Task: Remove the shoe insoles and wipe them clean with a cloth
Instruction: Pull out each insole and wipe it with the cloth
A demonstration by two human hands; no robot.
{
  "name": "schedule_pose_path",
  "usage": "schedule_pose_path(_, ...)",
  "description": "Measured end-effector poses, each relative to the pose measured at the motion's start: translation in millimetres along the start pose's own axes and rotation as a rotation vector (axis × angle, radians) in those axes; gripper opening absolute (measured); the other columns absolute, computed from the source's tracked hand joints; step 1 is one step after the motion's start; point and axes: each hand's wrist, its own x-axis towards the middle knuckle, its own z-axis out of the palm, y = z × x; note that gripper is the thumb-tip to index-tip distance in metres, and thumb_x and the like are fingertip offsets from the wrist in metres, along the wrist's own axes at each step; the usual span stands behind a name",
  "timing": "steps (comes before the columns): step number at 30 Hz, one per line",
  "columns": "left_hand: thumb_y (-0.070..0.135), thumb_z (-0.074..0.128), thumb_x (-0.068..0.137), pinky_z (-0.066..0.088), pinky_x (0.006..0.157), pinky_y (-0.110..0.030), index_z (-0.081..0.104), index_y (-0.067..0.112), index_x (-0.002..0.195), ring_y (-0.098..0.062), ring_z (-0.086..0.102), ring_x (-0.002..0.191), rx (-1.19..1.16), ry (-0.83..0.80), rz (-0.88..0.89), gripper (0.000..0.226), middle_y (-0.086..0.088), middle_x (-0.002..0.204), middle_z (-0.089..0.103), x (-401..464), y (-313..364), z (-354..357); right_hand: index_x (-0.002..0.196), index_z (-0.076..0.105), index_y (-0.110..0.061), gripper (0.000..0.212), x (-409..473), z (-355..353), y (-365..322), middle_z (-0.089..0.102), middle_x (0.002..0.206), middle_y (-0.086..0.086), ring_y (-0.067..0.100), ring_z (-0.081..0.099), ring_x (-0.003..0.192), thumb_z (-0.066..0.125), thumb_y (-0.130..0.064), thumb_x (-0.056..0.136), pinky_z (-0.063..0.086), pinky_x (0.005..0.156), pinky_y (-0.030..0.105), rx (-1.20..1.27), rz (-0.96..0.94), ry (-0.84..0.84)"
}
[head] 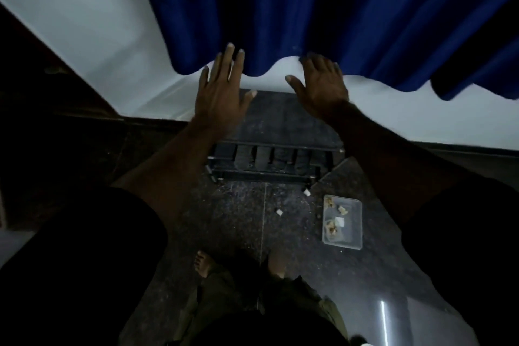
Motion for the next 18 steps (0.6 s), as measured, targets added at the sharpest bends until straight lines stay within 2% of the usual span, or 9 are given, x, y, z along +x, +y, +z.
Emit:
schedule_pose_path(8,0.068,0.032,0.092,0.007,0.118,-0.052,0.005,0.015,0.155,-0.03,0.006,0.149,0.074,0.032,0.094,0.087,-0.01,0.163,0.0,42.1,51.4,-10.8,0.142,0.038,-0.008,0.064,-14.9,-32.2,71.8,0.035,0.149,0.014,0.03,0.029,0.14,0.03,-0.055,0.099,0.017,0.116,0.051,-0.069,0.12,0.089)
schedule_pose_path(18,0.069,0.029,0.091,0.007,0.118,-0.05,0.008,0.015,0.156,-0.029,0.007,0.15,0.116,0.098,0.12,0.087,-0.01,0.163,0.005,36.5,8.6,68.0,0.152,0.022,-0.012,0.073,-11.3,50.3,89.5,0.017,0.159,0.013,0.03,0.014,0.147,0.026,-0.061,0.098,0.008,0.119,0.051,-0.092,0.203,0.077)
